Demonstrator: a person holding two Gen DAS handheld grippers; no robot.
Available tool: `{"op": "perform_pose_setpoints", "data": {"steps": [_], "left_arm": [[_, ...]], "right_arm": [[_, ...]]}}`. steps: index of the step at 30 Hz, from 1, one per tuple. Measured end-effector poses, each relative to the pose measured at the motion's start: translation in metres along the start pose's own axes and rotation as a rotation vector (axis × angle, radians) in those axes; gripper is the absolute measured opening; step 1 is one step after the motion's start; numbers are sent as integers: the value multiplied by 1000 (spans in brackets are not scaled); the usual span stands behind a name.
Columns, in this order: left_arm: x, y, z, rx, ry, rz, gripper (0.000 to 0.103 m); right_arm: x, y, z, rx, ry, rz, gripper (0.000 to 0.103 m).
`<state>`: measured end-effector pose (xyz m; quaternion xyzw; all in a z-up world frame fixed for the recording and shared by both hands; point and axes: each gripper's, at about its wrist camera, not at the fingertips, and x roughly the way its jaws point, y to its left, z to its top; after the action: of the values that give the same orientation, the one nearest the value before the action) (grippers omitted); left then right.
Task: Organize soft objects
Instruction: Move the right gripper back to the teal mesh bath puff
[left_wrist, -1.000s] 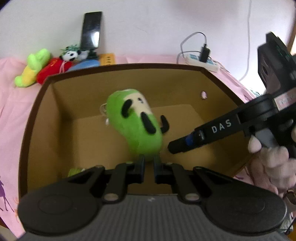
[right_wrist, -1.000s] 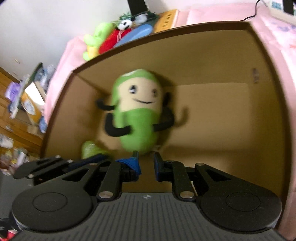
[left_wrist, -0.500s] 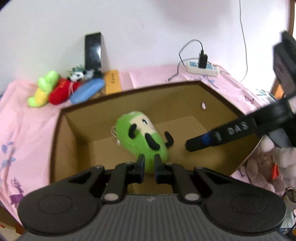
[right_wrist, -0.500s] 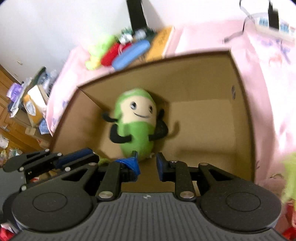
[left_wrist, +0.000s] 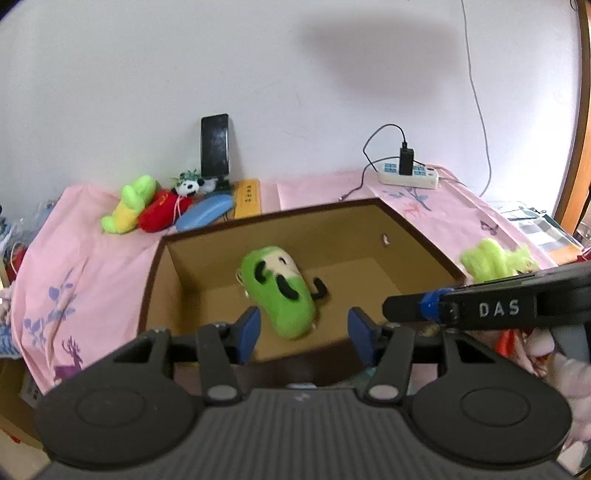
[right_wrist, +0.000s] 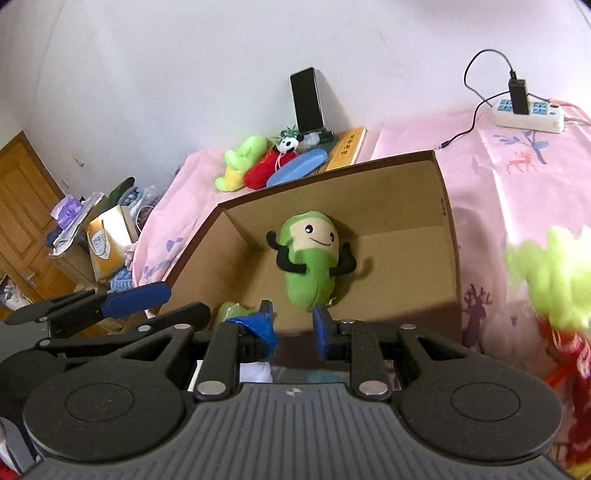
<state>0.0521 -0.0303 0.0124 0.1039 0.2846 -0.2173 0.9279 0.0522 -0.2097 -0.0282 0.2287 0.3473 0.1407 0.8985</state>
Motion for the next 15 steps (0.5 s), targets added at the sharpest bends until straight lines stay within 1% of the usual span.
{"op": "perform_pose_setpoints", "data": {"steps": [3, 7, 11, 15], "left_arm": [[-5, -10, -10, -1, 12, 8, 59], [-7, -16, -26, -23, 30, -12, 59], [-7, -22, -43, -25, 46, -38, 59], [-2, -30, -58, -28, 83, -73, 60]], "right_arm": [[-7, 3, -13, -23, -13, -6, 6], [-14, 1, -28, -20, -24, -21, 6], [-13, -8, -39, 14, 0, -25, 7], [-8, -16, -48, 44, 29, -53, 7]]}}
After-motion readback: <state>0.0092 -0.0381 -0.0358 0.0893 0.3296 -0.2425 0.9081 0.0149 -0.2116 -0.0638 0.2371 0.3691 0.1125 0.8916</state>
